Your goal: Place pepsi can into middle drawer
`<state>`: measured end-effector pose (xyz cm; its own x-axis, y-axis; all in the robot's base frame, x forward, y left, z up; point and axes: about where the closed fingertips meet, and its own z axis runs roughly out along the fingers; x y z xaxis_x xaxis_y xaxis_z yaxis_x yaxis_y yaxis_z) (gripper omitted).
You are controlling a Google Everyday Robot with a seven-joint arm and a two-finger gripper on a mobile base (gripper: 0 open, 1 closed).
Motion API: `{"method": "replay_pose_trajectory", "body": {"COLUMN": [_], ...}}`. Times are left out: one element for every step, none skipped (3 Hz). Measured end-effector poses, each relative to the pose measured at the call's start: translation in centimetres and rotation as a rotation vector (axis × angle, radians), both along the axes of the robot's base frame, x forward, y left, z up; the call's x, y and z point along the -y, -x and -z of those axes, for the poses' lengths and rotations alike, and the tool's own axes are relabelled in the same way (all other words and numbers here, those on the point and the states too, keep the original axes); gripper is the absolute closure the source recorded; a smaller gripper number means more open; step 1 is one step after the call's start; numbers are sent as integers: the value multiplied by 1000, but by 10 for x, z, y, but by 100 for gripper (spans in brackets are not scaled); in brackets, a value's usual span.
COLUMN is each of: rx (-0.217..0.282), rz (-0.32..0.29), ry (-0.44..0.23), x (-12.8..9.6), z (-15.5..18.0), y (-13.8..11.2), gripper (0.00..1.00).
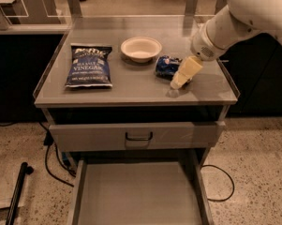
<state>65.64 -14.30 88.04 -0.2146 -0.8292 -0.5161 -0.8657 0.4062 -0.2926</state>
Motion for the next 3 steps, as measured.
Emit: {"method": "replay_pose_trajectory", "body": {"rx": [-11, -38, -69], "rz": [-7, 0, 10], "ry": [-35, -57, -63], "x": [-11, -13, -12], "z": [5, 17, 33], "y": [-21, -27, -26], "gripper": [0, 0, 0]}}
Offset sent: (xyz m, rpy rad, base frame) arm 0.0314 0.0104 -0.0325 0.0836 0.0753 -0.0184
